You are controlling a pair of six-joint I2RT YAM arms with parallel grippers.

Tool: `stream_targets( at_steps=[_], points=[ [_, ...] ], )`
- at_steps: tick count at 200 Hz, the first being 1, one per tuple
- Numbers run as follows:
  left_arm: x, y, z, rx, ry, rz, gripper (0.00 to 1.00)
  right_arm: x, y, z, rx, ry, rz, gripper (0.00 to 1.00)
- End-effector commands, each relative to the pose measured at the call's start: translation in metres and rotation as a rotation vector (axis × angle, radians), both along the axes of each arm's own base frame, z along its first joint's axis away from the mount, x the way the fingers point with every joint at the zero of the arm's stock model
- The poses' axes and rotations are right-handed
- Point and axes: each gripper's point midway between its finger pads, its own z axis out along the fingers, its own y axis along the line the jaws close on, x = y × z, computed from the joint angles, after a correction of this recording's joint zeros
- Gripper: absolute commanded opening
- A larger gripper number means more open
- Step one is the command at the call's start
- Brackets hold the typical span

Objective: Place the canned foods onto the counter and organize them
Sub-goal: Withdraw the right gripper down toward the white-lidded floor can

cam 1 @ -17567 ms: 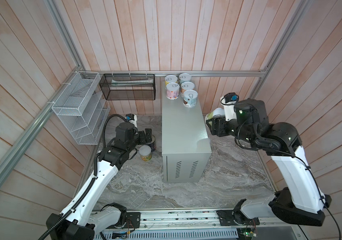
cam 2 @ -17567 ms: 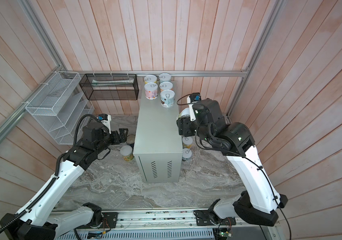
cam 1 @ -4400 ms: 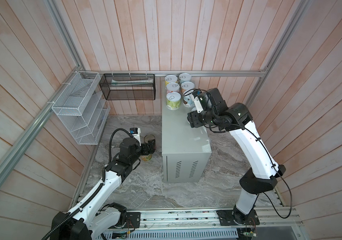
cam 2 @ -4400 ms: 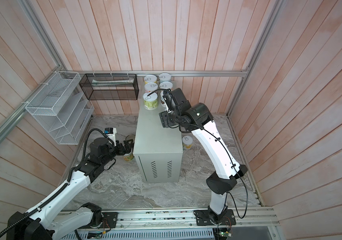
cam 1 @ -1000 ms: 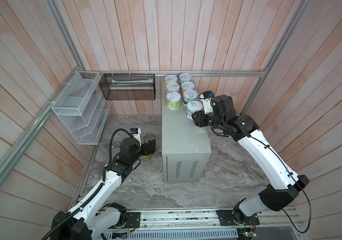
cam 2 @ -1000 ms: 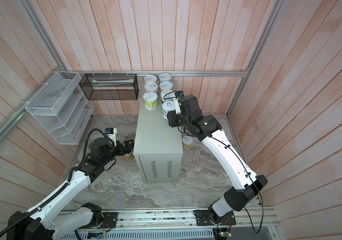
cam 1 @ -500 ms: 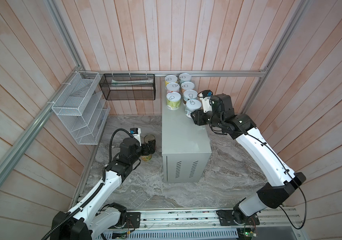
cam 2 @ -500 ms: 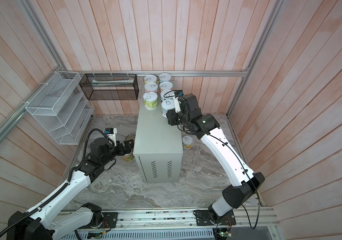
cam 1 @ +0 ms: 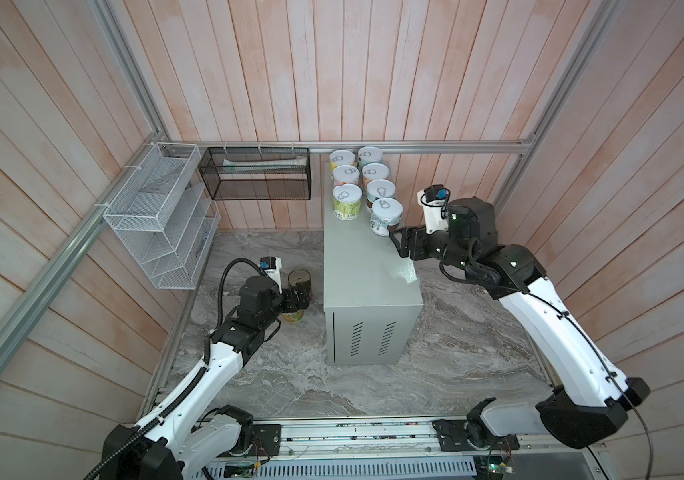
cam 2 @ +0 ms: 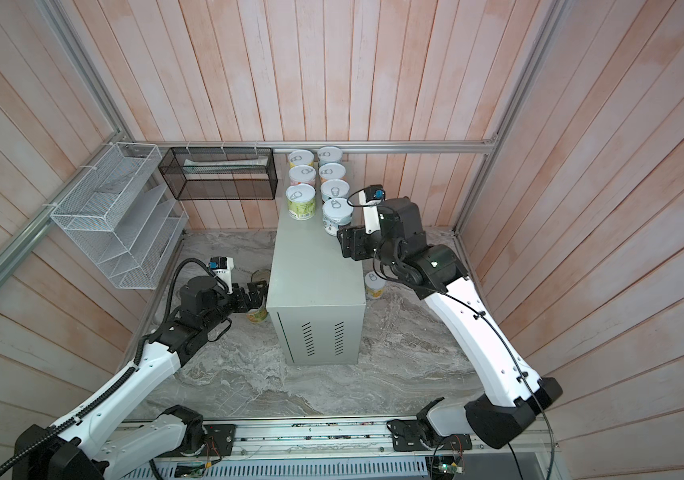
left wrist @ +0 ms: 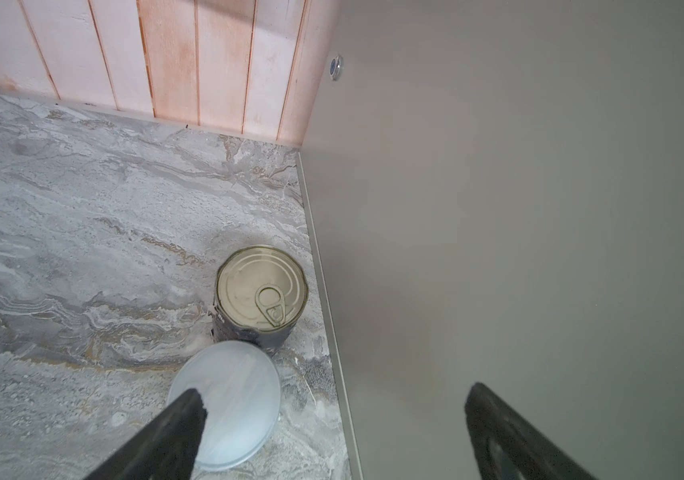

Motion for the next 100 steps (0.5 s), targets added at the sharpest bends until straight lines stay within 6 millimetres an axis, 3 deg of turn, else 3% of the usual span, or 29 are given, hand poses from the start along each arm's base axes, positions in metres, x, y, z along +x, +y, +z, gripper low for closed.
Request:
stream_targets(
  at_steps=[1,39,59,100],
  points=[
    [-0.008,0.011,-0.007,0.025,0.031,0.04,1.0,-0.008,-0.025,0.008,0.034,-0.041,-0.084,0.8],
    [-0.017,0.018,-0.023,0.043,0.077,0.066,1.0,0.006,-0.08,-0.039,0.052,0.05,-0.234,0.92],
    [-0.022,0.009,-0.023,0.008,0.064,0.013,1.0,0.014,-0.094,-0.061,0.073,0.078,-0.269,0.98],
    [-0.028,-0.005,-0.03,-0.074,0.09,-0.045,1.0,0.039,-0.115,-0.125,0.0,0.161,-0.353,0.97]
  ],
)
